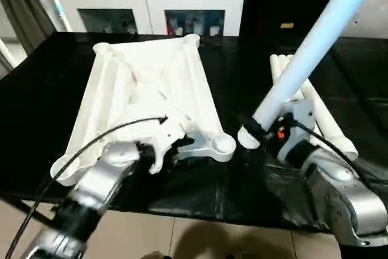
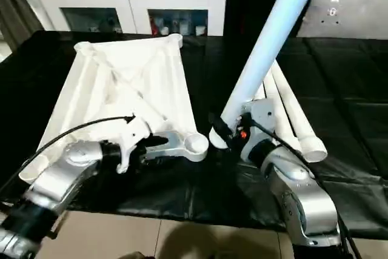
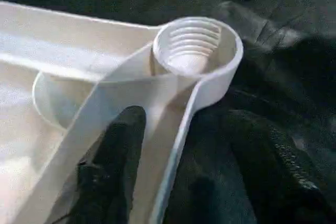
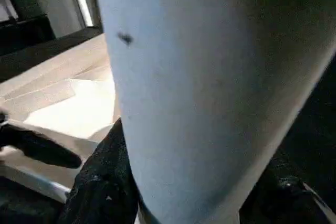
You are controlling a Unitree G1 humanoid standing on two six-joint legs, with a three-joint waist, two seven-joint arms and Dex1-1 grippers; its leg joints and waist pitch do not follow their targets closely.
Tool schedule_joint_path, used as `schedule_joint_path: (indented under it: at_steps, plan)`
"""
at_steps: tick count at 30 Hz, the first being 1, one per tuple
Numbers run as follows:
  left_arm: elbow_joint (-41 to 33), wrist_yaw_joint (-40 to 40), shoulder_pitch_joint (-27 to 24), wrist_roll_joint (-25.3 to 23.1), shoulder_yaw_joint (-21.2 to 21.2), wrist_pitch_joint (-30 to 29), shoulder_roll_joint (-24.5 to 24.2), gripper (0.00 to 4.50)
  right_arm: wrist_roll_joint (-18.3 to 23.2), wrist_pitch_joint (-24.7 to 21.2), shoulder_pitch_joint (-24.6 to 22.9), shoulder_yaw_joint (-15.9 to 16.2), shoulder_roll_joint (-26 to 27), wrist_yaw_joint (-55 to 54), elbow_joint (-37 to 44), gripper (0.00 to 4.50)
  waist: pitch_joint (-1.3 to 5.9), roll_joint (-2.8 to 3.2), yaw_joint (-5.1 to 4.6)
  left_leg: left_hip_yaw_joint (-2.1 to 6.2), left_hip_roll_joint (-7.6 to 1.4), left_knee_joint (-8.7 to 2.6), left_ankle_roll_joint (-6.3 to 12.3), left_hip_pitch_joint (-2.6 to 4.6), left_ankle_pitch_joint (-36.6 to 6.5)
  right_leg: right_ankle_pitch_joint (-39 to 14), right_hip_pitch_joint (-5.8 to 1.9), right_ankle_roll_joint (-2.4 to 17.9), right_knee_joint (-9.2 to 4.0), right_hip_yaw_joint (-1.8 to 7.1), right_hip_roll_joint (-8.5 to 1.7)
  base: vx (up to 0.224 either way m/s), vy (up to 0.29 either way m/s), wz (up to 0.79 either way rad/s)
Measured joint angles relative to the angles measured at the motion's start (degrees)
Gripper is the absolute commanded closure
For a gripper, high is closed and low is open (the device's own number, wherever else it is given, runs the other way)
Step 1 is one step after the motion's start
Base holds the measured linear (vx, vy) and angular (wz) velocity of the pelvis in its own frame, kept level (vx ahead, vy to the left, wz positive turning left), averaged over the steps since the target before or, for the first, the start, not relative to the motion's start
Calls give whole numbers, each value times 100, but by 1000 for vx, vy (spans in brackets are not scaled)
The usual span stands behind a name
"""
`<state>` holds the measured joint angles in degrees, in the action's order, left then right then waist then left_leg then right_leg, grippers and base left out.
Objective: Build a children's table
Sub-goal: Insert table leg to table base
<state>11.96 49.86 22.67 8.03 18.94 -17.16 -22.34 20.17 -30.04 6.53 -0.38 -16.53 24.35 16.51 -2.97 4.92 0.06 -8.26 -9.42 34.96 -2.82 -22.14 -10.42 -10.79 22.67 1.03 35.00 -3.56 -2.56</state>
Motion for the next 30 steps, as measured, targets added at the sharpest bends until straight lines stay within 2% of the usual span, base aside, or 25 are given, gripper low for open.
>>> schedule_joint_path:
  at_steps: [8,11,12,14,18,21,23,26,27,30]
  plan:
    - [177,171,7,-28,2,12,-30,269,-22,172,-178,53,78,-36,168,259,-7,55,2,-2,-3,-8,0,-1,0,-1,4,-2,-2,-2,2,0,0,0]
    - [210,245,8,-55,3,15,-93,283,-59,223,-256,95,103,-35,167,259,-8,55,-1,-2,-3,-9,0,0,0,-3,5,-4,-3,-2,3,0,0,0]
    - [212,269,9,-55,2,15,-113,310,-63,239,-273,105,99,-32,167,259,-9,56,-3,-2,-3,-9,0,-2,0,-3,8,-5,-4,-2,3,0,0,0]
    - [246,363,53,-71,3,45,-143,317,-64,274,-275,155,46,-8,168,259,-10,55,-3,-2,-3,-11,0,-3,0,-3,9,-5,-5,-2,3,0,0,0]
    - [274,594,158,-102,44,221,-200,360,-83,278,-275,246,30,19,168,259,-10,56,-1,-3,-2,-22,0,-3,0,-7,12,-10,-9,-2,2,0,0,0]
    - [562,620,337,-282,140,390,-199,367,-89,279,-274,270,17,86,168,259,-10,55,4,-3,-2,-27,0,-3,0,-8,12,-11,-9,-2,3,0,0,0]
    - [709,636,392,-344,191,482,-200,401,-112,279,-274,271,-2,110,168,259,-11,55,1,-4,-2,-29,0,-3,0,-8,13,-11,-11,-2,2,0,0,0]
    - [977,776,532,-483,284,785,-202,408,-112,279,-256,310,-69,191,167,259,-11,55,0,-5,-1,-30,0,-2,0,-8,12,-12,-13,-1,2,0,0,0]
    - [1063,803,591,-522,321,866,-194,427,-109,279,-246,318,-77,210,168,259,-11,55,-11,-7,0,-31,0,-1,0,-8,12,-12,-15,0,1,0,0,0]
    - [1245,892,709,-580,372,1011,-192,441,-72,258,-170,335,-172,315,164,259,-11,55,-48,-8,0,-32,0,-2,0,-8,12,-12,-16,1,0,0,0,0]
